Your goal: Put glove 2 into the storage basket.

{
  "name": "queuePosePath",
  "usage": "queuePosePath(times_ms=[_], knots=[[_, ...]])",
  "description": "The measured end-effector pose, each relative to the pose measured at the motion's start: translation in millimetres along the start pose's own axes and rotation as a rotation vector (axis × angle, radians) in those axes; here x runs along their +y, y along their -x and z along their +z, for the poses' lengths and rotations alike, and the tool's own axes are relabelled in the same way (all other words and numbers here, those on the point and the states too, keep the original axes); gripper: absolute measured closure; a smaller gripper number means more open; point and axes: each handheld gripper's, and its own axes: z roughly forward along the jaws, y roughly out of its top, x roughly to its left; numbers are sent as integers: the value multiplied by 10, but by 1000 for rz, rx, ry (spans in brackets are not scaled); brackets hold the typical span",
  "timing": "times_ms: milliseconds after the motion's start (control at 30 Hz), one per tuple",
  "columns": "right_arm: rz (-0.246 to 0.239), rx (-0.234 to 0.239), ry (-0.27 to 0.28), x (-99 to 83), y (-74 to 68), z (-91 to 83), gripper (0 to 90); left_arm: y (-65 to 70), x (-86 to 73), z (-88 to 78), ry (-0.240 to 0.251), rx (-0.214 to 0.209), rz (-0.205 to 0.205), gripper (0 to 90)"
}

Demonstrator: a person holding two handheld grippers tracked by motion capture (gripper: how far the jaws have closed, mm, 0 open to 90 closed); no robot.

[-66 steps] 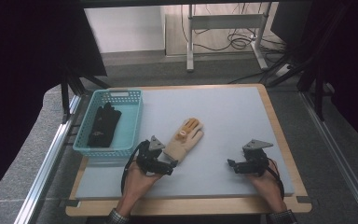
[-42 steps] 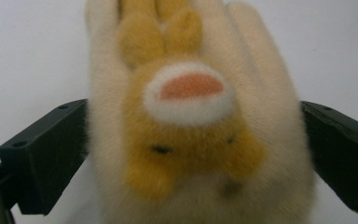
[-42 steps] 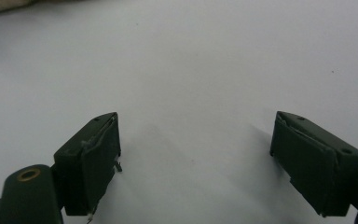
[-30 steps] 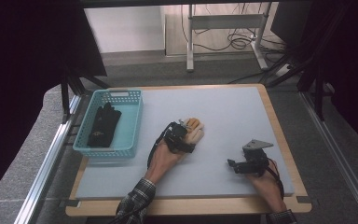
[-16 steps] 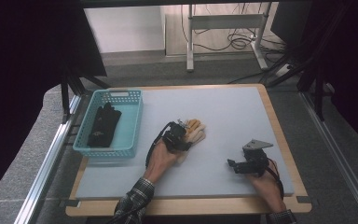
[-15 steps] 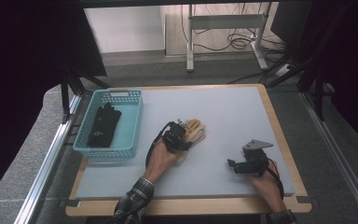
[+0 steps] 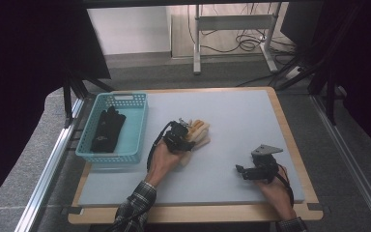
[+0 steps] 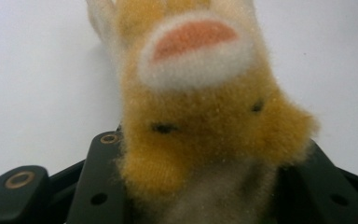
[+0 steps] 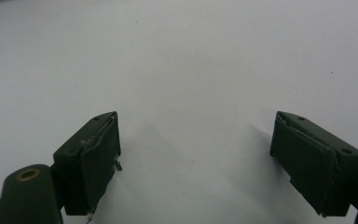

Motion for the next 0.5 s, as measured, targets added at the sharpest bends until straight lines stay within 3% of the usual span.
queuePosePath(times_ms=[300,500], knots=[[0,0,1,-1,-1,0,154,-147,71,-294,37,19,-20,551],[0,-1,1,-1,-1,0,154,-312,130,-589,73,53,-50,551]])
